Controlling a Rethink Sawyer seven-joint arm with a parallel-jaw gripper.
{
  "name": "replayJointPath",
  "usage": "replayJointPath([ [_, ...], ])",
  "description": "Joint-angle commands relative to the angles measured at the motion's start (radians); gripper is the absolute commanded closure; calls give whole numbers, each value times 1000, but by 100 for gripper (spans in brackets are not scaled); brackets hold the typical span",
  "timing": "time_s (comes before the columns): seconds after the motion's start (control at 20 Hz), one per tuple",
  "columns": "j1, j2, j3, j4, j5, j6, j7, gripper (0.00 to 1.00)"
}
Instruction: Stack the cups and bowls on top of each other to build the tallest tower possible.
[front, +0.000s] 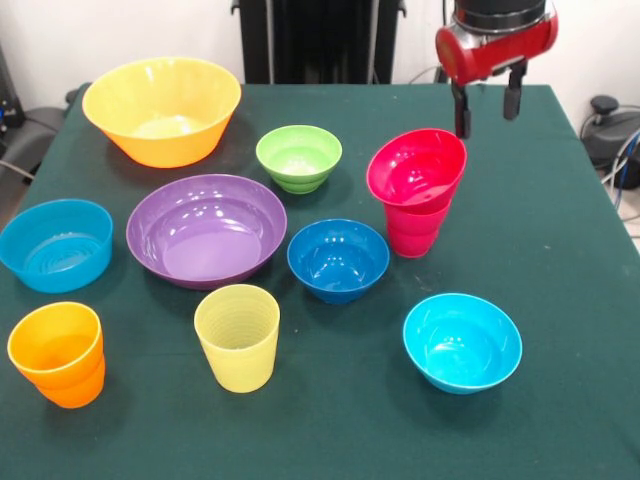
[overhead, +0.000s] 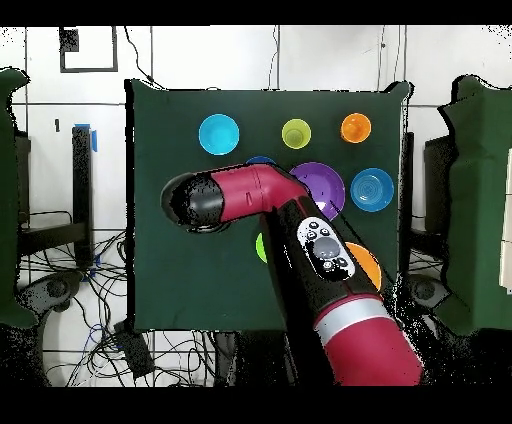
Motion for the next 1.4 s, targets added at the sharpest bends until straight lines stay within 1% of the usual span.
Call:
replayJointPath([
  [0.05,-11,94,14,-87,-86,76,-117,0],
  [0.55,-17,123,16,-99,-91,63,-124,0],
  [0.75,-19,146,18,-105,-94,51,-127,0],
  [0.9,-22,143,17,-102,-95,51,-129,0],
  [1.1,-8,133,-8,-111,-109,73,-117,0],
  [1.4,-6,141,-8,-124,-111,73,-120,0],
])
